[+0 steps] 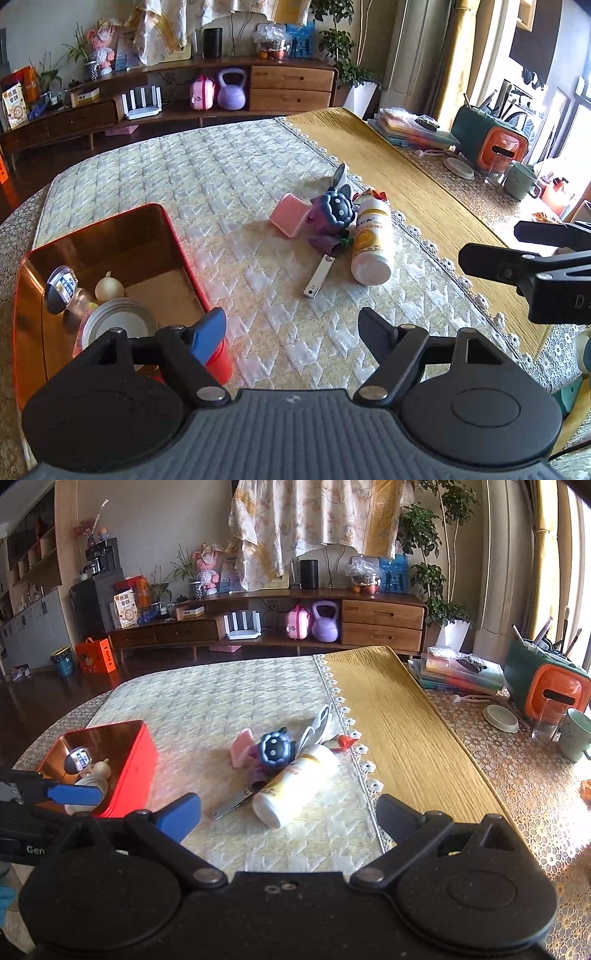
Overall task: Organize rigid objects
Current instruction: 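Reach the left tool to the nail clipper while the right tool reaches the white bottle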
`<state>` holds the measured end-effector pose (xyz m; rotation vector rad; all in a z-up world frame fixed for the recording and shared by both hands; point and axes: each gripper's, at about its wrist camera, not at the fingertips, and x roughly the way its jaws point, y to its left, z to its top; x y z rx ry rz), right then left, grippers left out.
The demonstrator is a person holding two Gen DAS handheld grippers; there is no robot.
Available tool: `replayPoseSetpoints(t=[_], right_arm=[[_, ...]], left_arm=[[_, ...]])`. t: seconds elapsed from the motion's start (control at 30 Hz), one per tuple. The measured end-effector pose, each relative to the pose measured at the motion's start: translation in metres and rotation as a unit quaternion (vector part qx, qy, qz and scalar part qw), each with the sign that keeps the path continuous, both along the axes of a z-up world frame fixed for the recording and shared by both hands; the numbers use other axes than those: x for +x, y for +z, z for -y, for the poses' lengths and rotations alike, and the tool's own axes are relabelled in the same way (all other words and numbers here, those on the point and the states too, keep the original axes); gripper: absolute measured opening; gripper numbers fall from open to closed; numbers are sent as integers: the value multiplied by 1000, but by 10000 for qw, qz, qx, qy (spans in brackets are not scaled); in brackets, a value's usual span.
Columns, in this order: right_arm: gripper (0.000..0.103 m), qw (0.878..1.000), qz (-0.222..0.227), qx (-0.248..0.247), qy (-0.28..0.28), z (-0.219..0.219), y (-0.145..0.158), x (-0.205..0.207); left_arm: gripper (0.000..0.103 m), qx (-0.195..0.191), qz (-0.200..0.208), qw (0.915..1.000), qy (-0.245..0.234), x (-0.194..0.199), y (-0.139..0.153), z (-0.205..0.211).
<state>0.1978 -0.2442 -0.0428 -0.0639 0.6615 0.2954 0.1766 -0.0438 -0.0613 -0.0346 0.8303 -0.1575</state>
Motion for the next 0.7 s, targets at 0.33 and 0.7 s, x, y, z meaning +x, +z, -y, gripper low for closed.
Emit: replayPoseSetpoints(t=[0.33, 0.7], right_arm=[[101, 9984, -450, 91, -329, 5, -26, 58], [100, 9932, -916, 327, -639, -1, -58, 102]], left_arm=[[79, 320, -180, 9993, -115, 56, -25, 26], [79, 473, -462, 9977, -163, 93, -52, 44]])
